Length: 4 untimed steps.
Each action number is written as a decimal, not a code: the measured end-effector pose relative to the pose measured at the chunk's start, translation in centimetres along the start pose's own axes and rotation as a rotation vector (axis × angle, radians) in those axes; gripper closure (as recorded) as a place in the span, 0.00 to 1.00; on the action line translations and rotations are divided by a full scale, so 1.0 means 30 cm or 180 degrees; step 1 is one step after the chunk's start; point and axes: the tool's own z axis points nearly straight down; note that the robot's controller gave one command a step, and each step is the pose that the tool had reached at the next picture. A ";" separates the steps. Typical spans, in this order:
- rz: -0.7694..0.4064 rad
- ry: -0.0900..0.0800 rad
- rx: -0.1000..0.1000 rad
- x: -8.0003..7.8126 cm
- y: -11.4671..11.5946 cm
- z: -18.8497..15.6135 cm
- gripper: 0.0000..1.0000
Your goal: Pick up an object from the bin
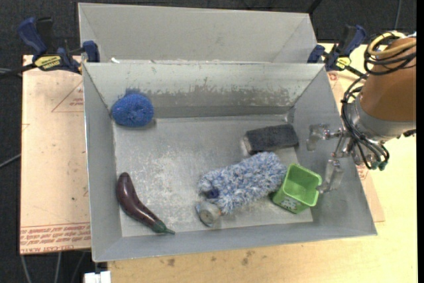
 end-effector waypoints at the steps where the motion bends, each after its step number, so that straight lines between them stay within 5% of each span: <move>1: -0.0028 -0.0013 0.0003 0.113 -0.006 0.277 0.00; 2: -0.0370 0.0000 0.0000 -0.101 0.046 0.194 0.00; 3: -0.0887 -0.0013 0.0000 -0.021 0.036 0.210 0.00; 4: -0.1320 -0.0008 0.0004 -0.077 0.281 0.307 0.00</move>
Offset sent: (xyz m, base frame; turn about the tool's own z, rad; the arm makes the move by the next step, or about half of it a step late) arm 0.0905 0.0262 -0.0169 -0.2015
